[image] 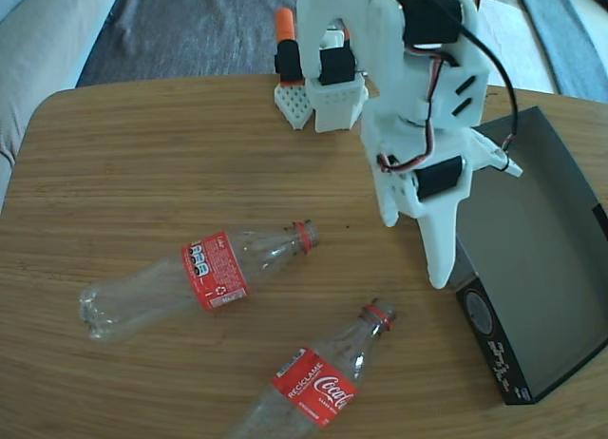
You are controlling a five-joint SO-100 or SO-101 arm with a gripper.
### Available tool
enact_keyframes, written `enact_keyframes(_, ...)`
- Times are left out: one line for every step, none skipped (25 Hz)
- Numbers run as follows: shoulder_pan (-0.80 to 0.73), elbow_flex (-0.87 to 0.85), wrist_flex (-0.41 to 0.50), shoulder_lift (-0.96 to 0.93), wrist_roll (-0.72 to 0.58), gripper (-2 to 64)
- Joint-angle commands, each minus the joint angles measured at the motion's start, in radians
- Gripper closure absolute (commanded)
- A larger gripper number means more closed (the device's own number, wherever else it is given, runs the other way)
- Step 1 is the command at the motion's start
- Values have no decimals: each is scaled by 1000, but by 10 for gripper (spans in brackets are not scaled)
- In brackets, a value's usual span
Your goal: Grasp the bottles and put them in the box.
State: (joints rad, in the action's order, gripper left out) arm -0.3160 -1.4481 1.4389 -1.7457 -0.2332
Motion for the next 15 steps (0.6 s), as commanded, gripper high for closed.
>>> enact_keyframes(-2, 146, 51, 66, -28, 206)
enact_keyframes(-2, 176, 75, 92, -32, 206)
enact_keyframes(-2, 206, 98, 120, -40, 206)
enact_keyframes(0, 232, 120, 146, -46, 206)
enact_keyframes(0, 255, 137, 172, -51, 206)
enact_keyframes(-2, 276, 155, 198, -61, 206)
enact_keyframes(-2, 298, 172, 225, -75, 206)
enact_keyframes(-2, 321, 189, 252, -92, 206)
enact_keyframes(-2, 345, 207, 276, -109, 206)
enact_keyframes(-2, 370, 222, 301, -124, 206)
enact_keyframes(2, 394, 241, 322, -141, 202)
enact_keyframes(6, 416, 256, 341, -160, 199)
enact_keyframes(8, 434, 270, 359, -181, 199)
enact_keyframes(11, 442, 273, 368, -201, 198)
enact_keyframes(20, 446, 273, 373, -215, 198)
